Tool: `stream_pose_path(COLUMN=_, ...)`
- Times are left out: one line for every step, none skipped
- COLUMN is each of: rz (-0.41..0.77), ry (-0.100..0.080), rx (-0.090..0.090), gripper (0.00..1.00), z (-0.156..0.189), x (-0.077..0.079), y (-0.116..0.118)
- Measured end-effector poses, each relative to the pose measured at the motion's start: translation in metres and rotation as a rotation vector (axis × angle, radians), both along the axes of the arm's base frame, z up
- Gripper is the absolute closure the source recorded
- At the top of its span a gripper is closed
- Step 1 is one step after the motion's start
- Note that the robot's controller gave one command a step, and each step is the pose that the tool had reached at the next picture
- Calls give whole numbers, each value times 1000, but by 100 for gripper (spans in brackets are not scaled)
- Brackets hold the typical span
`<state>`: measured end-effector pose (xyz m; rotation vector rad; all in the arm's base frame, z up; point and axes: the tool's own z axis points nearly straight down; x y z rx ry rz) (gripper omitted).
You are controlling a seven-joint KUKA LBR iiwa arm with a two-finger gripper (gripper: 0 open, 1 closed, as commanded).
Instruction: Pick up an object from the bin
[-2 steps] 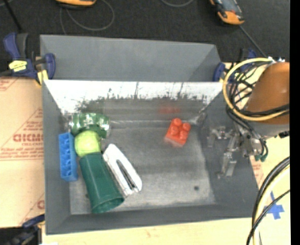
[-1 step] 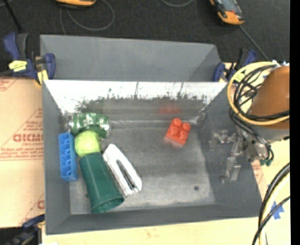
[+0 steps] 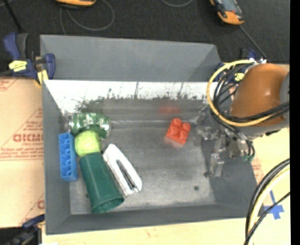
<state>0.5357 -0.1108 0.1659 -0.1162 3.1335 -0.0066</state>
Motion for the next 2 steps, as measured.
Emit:
stream_pose_path(rz=55, ry=-2, rx=5, gripper=0, z=-45, x=-12, y=34)
stream_pose_path(rz=6, ry=9, rx=5, gripper=0, z=-80, x=-28, y=32)
